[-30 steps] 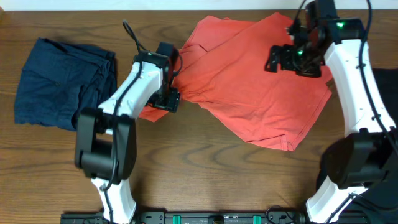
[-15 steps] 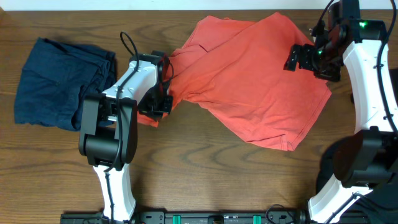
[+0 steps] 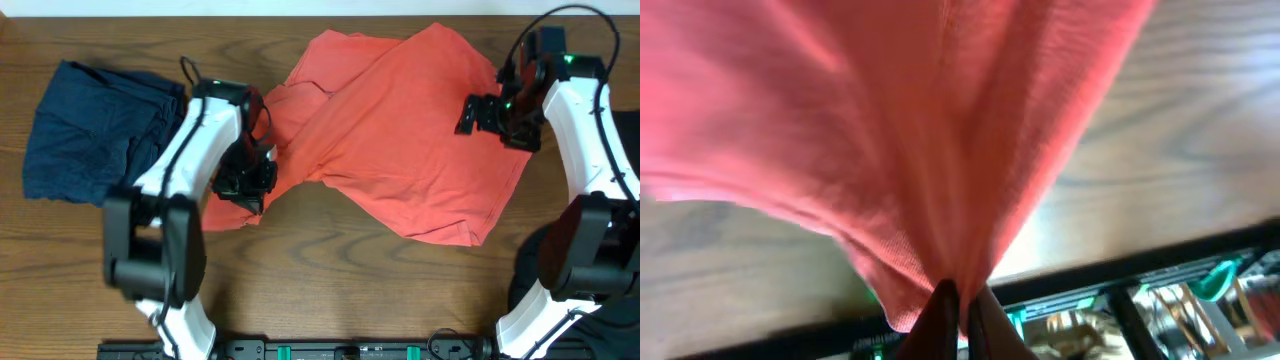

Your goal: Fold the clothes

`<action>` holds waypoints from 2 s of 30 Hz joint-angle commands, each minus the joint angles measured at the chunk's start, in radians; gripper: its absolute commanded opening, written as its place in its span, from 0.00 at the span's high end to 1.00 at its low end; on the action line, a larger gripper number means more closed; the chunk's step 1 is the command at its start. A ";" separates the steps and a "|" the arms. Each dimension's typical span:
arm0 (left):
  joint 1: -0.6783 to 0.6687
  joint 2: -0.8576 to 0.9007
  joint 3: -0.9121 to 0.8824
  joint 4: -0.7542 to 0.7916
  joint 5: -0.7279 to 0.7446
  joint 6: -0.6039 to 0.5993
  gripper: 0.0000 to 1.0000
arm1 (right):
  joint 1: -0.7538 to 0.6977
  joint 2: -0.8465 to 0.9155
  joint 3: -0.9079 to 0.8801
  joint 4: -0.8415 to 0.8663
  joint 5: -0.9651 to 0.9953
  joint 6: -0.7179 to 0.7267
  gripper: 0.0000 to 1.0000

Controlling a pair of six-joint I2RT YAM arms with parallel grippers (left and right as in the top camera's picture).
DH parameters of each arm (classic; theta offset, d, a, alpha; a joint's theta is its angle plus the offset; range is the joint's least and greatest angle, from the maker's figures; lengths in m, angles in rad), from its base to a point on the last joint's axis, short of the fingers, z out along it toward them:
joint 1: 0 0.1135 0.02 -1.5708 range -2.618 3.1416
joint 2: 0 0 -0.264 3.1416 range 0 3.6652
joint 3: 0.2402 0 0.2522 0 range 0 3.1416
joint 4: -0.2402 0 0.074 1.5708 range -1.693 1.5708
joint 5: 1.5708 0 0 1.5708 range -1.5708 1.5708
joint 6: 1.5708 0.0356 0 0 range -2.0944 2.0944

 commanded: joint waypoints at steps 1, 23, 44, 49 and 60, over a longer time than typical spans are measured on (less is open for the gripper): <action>0.002 -0.111 -0.059 -0.014 0.006 -0.041 0.94 | -0.027 0.006 -0.055 0.026 0.005 0.015 0.01; 0.002 -0.626 -0.381 0.264 -0.035 -0.327 0.32 | -0.057 0.006 -0.111 0.122 -0.003 0.015 0.01; 0.027 -0.104 -0.381 0.867 -0.266 -0.166 0.60 | -0.055 0.006 -0.111 0.081 -0.028 0.006 0.01; 0.074 -0.024 -0.382 0.848 -0.266 -0.175 0.94 | -0.055 0.006 -0.111 0.082 -0.029 0.006 0.01; 0.373 0.013 -0.509 0.733 -0.317 -0.459 0.94 | -0.055 0.006 -0.111 0.095 -0.028 0.006 0.01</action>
